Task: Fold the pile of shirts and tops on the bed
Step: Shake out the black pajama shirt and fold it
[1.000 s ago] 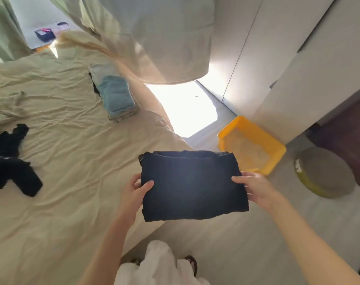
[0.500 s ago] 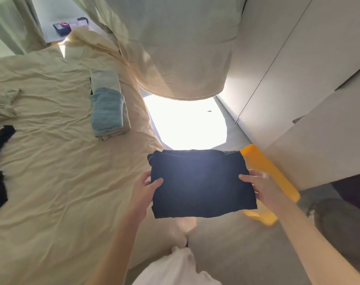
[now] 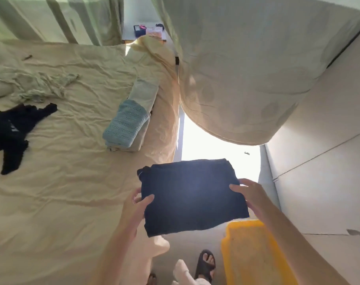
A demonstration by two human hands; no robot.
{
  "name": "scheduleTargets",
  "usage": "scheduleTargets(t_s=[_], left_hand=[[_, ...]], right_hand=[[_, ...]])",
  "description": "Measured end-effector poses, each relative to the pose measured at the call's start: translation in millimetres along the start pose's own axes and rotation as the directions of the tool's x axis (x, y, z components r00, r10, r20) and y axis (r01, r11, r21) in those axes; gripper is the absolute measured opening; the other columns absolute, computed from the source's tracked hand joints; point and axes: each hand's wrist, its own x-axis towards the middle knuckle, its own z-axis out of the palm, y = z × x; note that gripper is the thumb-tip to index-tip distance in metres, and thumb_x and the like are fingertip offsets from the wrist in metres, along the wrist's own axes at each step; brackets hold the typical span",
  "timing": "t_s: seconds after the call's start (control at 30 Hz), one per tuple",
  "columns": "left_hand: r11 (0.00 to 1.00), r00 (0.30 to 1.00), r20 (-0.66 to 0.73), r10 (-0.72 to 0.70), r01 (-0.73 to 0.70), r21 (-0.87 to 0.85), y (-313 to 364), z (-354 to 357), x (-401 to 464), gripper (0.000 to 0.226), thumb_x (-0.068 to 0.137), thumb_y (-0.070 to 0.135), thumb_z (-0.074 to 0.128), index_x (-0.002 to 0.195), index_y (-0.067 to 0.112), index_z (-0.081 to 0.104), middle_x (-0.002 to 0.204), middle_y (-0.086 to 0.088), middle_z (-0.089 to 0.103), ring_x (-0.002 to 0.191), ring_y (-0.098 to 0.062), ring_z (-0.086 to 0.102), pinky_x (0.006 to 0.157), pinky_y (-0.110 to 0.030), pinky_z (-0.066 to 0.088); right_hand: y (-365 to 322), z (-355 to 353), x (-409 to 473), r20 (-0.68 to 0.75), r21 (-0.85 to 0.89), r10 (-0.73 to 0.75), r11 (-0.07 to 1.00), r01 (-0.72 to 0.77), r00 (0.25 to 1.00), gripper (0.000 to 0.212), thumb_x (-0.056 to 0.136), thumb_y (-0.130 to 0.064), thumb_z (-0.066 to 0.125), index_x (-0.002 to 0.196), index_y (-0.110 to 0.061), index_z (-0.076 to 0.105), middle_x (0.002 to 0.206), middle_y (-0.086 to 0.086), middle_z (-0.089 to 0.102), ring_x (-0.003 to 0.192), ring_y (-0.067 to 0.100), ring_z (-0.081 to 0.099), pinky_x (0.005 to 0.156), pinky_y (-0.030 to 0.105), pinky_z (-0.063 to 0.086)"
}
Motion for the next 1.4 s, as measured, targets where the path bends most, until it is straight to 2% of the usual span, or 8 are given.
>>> scheduleTargets(t_s=[0.3,0.47,0.7,0.87,1.0,1.17,1.3,1.4], left_hand=[[0.965,0.976,-0.21,-0.05,-0.007,-0.262,43,59,34,0.022,0.089,0.002,0.058,0.11,0.01,0.055,0.098,-0.005,0.067,0.083,-0.02,0.063,0.065,-0.032,0.053],[0.928,0.935,-0.353,-0.024,-0.11,-0.356,88,63,98,0.021,0.089,0.001,0.057,0.108,0.012,0.056,0.096,0.0,0.067,0.082,-0.016,0.063,0.069,-0.032,0.052],[0.882,0.891,-0.45,-0.057,-0.167,-0.441,165,78,223,0.019,0.09,0.004,0.057,0.103,0.018,0.056,0.098,-0.005,0.067,0.082,-0.022,0.063,0.069,-0.035,0.052],[0.883,0.842,-0.533,-0.08,-0.189,-0.431,219,89,297,0.019,0.09,0.006,0.057,0.1,0.022,0.055,0.098,-0.008,0.067,0.087,-0.025,0.064,0.076,-0.039,0.054],[0.904,0.773,-0.623,-0.12,-0.174,-0.39,249,92,372,0.019,0.089,0.011,0.06,0.105,0.019,0.056,0.104,-0.012,0.064,0.098,-0.031,0.062,0.091,-0.051,0.05],[0.91,0.679,-0.702,-0.214,-0.124,-0.397,271,103,458,0.027,0.09,0.014,0.057,0.117,0.011,0.051,0.11,-0.01,0.06,0.102,-0.027,0.058,0.093,-0.046,0.047],[0.902,0.634,-0.706,-0.317,-0.029,-0.431,275,108,508,0.037,0.094,0.022,0.055,0.129,0.014,0.045,0.118,-0.004,0.054,0.108,-0.022,0.053,0.097,-0.043,0.046],[0.902,0.603,-0.717,-0.349,0.009,-0.432,269,105,528,0.042,0.095,0.027,0.054,0.134,0.017,0.042,0.128,-0.004,0.052,0.116,-0.024,0.051,0.099,-0.043,0.045]], right_hand=[[-127,-14,106,0.22,-0.21,-0.082,0.969,0.129,0.972,0.011,0.083,-0.009,0.067,0.091,-0.017,0.065,0.105,0.007,0.066,0.102,0.03,0.06,0.096,0.049,0.047],[-209,36,187,0.34,-0.269,-0.138,0.934,0.237,0.93,0.02,0.084,-0.015,0.068,0.103,-0.013,0.064,0.112,0.01,0.064,0.105,0.032,0.06,0.095,0.05,0.049],[-347,116,296,0.444,-0.384,-0.201,0.838,0.387,0.873,0.009,0.085,-0.009,0.063,0.085,-0.018,0.063,0.096,0.006,0.065,0.094,0.028,0.061,0.084,0.041,0.051],[-433,181,364,0.513,-0.458,-0.271,0.716,0.526,0.815,0.007,0.086,-0.008,0.061,0.092,-0.011,0.063,0.094,0.007,0.062,0.093,0.025,0.057,0.087,0.04,0.048],[-470,232,425,0.555,-0.494,-0.262,0.66,0.566,0.79,0.006,0.085,-0.008,0.06,0.09,-0.011,0.061,0.092,0.007,0.06,0.088,0.024,0.054,0.076,0.032,0.042],[-500,286,509,0.589,-0.533,-0.227,0.612,0.584,0.775,0.007,0.084,-0.012,0.058,0.09,-0.014,0.06,0.082,0.0,0.058,0.091,0.027,0.056,0.077,0.034,0.044],[-509,311,558,0.615,-0.551,-0.206,0.579,0.601,0.762,0.015,0.088,-0.016,0.053,0.1,-0.011,0.061,0.091,0.005,0.061,0.089,0.026,0.056,0.075,0.033,0.045],[-504,324,577,0.666,-0.5,-0.231,0.568,0.654,0.71,0.007,0.089,-0.018,0.054,0.085,-0.019,0.06,0.083,-0.001,0.061,0.085,0.022,0.058,0.075,0.034,0.049]])
